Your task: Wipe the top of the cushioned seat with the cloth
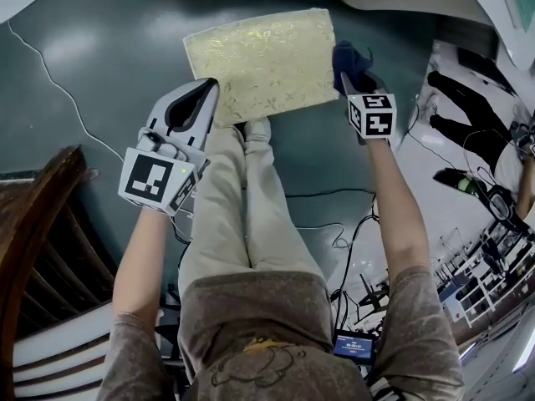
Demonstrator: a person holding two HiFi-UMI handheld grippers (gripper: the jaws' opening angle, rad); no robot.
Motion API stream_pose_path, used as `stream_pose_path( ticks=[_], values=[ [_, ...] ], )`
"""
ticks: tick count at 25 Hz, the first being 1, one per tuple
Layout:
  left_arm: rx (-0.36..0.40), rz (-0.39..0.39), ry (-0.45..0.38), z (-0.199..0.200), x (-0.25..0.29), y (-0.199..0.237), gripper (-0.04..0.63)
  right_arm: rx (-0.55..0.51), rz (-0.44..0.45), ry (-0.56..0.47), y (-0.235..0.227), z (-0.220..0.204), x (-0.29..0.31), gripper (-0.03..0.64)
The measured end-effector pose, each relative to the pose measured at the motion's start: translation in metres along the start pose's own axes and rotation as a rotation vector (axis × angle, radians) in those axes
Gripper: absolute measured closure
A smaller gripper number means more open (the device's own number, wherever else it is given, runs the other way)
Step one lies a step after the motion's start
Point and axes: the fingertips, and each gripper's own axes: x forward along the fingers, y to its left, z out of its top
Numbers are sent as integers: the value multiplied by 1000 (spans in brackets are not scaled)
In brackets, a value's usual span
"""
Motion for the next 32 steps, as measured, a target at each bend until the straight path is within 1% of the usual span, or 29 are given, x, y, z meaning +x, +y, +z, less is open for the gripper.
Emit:
stream_pose_path(
  ticks=[4,10,16,21,25,29,32],
  values=[
    [1,6,-8,3,-6,0,578,-8,38,-47,21,7,-17,518],
    [1,13,-22,3,-14,-3,578,-56,135,-104,84,16,-32,518],
    [-6,33,-30,-4,-27,-1,578,-84,228,-118,157,18,-24,518],
    [-14,51,-34,-7,-33,-2,578,-131,320,-126,215,23,-24,518],
    [-24,76,-36,-12,-44,5,578,-154,382,-121,262,23,-20,518],
    [-31,96,-39,-19,-48,18,578,-178,432,-113,302,19,-9,518],
    [-33,109,-42,-15,-58,18,578,-226,458,-102,323,14,-12,518]
  ],
)
